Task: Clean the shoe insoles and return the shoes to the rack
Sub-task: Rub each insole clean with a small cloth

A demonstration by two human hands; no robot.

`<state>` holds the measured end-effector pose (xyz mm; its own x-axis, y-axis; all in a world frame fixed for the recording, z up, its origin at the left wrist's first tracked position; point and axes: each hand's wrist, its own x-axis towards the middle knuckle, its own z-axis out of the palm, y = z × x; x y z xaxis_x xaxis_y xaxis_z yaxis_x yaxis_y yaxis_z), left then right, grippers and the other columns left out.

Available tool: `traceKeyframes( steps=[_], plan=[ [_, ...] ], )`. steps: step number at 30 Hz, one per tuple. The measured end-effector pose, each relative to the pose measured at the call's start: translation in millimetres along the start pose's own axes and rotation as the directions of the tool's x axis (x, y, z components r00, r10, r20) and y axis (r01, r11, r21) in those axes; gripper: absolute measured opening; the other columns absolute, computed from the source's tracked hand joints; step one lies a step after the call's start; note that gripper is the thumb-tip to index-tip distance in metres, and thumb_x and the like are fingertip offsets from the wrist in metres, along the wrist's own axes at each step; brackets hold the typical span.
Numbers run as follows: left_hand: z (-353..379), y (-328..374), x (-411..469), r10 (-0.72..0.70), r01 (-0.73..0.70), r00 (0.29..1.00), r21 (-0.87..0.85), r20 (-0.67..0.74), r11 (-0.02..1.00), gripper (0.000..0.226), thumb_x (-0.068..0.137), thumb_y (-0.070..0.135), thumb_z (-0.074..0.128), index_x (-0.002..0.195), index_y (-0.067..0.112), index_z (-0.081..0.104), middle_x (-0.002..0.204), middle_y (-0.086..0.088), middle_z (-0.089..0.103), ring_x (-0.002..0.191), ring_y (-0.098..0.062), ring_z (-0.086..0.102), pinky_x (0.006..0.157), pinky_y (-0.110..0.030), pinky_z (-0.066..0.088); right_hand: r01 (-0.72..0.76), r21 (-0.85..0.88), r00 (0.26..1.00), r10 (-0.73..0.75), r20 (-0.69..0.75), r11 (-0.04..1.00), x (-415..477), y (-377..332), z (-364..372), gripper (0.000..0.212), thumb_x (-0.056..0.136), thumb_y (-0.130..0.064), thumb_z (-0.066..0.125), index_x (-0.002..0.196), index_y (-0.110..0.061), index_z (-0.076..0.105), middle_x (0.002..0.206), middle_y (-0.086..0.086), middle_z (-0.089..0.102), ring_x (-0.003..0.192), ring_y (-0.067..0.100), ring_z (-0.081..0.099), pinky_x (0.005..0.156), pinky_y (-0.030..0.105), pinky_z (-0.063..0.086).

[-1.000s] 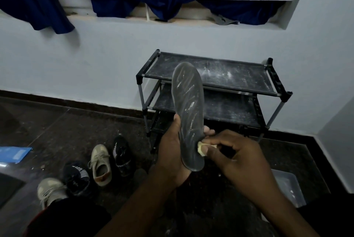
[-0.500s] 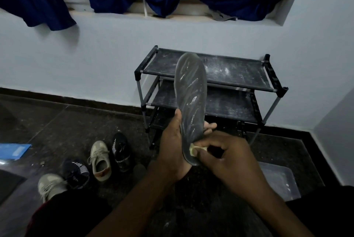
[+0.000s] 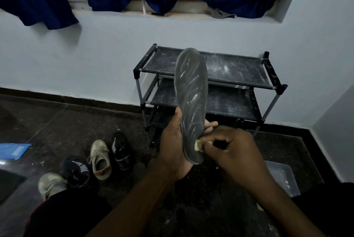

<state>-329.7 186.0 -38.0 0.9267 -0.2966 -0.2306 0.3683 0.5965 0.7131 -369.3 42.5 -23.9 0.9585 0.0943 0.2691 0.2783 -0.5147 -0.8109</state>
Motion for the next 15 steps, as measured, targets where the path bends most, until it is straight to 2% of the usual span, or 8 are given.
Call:
traceKeyframes(
  steps=[2, 5, 8, 10, 13, 15],
  plan=[
    [1, 0, 1, 0.003, -0.003, 1.000, 0.006, -0.008, 1.000, 0.077, 0.102, 0.061, 0.026, 0.088, 0.011, 0.082, 0.101, -0.021, 0.074, 0.103, -0.030, 0.070, 0.099, -0.045, 0.053, 0.030, 0.024, 0.999, -0.031, 0.039, 0.999, -3, -5, 5, 0.012, 0.085, -0.012, 0.079, 0.088, -0.024, 0.083, 0.089, -0.018, 0.075, 0.086, -0.001, 0.071, 0.076, 0.016, 0.055],
    [-1, 2, 0, -0.018, 0.017, 1.000, -0.061, -0.001, 0.998, 0.078, 0.100, 0.063, 0.032, 0.085, 0.004, 0.081, 0.106, -0.024, 0.073, 0.096, -0.026, 0.066, 0.099, -0.038, 0.048, 0.012, 0.073, 0.988, -0.024, 0.154, 0.997, -8, -8, 4, 0.011, 0.083, -0.012, 0.080, 0.085, -0.023, 0.083, 0.087, -0.018, 0.075, 0.084, 0.000, 0.072, 0.077, 0.020, 0.057],
    [-1, 0, -1, -0.013, 0.013, 1.000, -0.029, 0.012, 0.999, 0.074, 0.102, 0.061, 0.029, 0.100, 0.007, 0.079, 0.107, -0.024, 0.073, 0.111, -0.034, 0.066, 0.103, -0.045, 0.051, -0.010, 0.052, 1.000, 0.010, 0.017, 0.999, -1, -1, -4, 0.015, 0.083, -0.009, 0.080, 0.084, -0.024, 0.083, 0.087, -0.019, 0.075, 0.084, -0.002, 0.071, 0.075, 0.015, 0.054],
    [1, -1, -1, 0.000, 0.000, 1.000, 0.004, 0.004, 1.000, 0.073, 0.103, 0.060, 0.026, 0.102, 0.009, 0.078, 0.102, -0.022, 0.073, 0.112, -0.035, 0.067, 0.104, -0.047, 0.048, 0.006, 0.048, 1.000, -0.006, -0.014, 0.999, -1, -6, 1, 0.014, 0.084, -0.009, 0.080, 0.087, -0.023, 0.082, 0.089, -0.017, 0.075, 0.087, -0.002, 0.071, 0.077, 0.014, 0.054],
    [0, 1, 0, 0.011, -0.011, 1.000, -0.019, -0.022, 1.000, 0.077, 0.102, 0.061, 0.029, 0.088, 0.006, 0.081, 0.102, -0.023, 0.073, 0.098, -0.029, 0.070, 0.096, -0.040, 0.053, 0.025, 0.080, 0.990, -0.036, 0.133, 0.996, -9, -11, 7, 0.013, 0.085, -0.011, 0.079, 0.087, -0.023, 0.082, 0.089, -0.015, 0.076, 0.087, 0.002, 0.072, 0.077, 0.019, 0.057],
    [0, 2, -1, 0.003, -0.003, 1.000, -0.034, -0.009, 0.999, 0.078, 0.101, 0.063, 0.029, 0.089, 0.005, 0.081, 0.105, -0.022, 0.073, 0.100, -0.028, 0.068, 0.096, -0.039, 0.053, -0.020, 0.084, 0.988, 0.007, 0.153, 0.996, -6, -9, 0, 0.013, 0.084, -0.012, 0.079, 0.083, -0.024, 0.083, 0.086, -0.016, 0.076, 0.084, 0.002, 0.072, 0.078, 0.024, 0.058]
  ],
)
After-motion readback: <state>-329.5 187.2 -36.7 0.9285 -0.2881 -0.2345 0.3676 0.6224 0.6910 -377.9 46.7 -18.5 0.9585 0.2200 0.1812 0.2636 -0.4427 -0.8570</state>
